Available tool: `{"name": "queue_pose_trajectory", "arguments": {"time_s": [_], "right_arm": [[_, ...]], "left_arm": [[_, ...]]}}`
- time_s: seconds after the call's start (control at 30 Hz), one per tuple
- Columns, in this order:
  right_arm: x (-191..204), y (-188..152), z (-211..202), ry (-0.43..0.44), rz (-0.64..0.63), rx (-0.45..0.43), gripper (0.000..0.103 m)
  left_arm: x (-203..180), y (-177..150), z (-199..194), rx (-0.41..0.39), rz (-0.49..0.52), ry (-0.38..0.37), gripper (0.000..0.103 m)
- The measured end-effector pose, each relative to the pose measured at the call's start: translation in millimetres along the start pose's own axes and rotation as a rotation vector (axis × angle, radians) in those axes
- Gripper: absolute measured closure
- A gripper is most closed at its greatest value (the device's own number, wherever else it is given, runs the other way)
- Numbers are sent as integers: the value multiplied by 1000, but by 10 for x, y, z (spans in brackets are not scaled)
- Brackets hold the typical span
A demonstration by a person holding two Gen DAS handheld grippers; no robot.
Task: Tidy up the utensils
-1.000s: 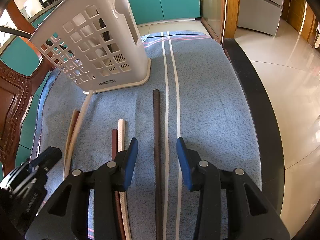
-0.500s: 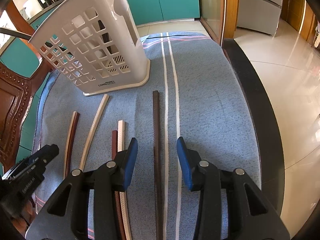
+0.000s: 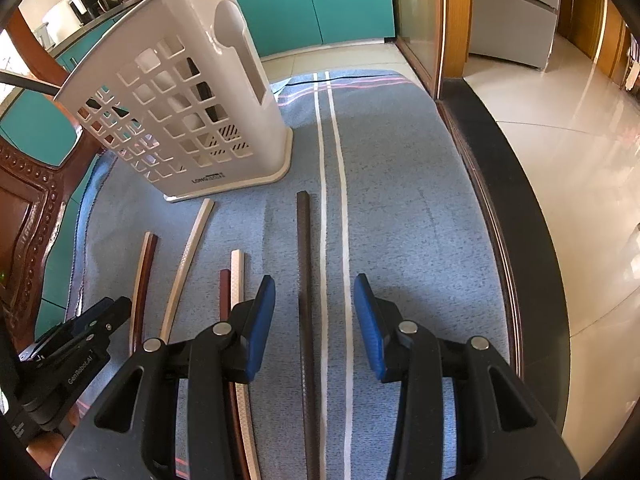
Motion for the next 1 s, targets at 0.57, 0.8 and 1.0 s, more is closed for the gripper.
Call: {"name": "queue_pose_trajectory", "arguments": {"time_s": [0.57, 0.8, 1.0], "right_arm": [[30, -24, 25, -4, -8, 8, 62], [48, -47, 80, -13, -14, 16, 61], [56, -55, 90, -13, -18, 15, 60]], "left_arm": [[-285, -61, -145, -30, 67, -25, 49], [-389, -89, -83, -27, 103, -15, 60], [-391, -116, -73, -21, 97, -7, 101]]}}
Point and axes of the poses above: each gripper's, at about its wrist camera, not at the fingertips, and z roughly the way its jaws point, x to its left, y to its top, the point moved 10 cm from there along z, roughly the way its jaws point, and after that the axes turned 2 degrees about -y, right-handed, at the moved point
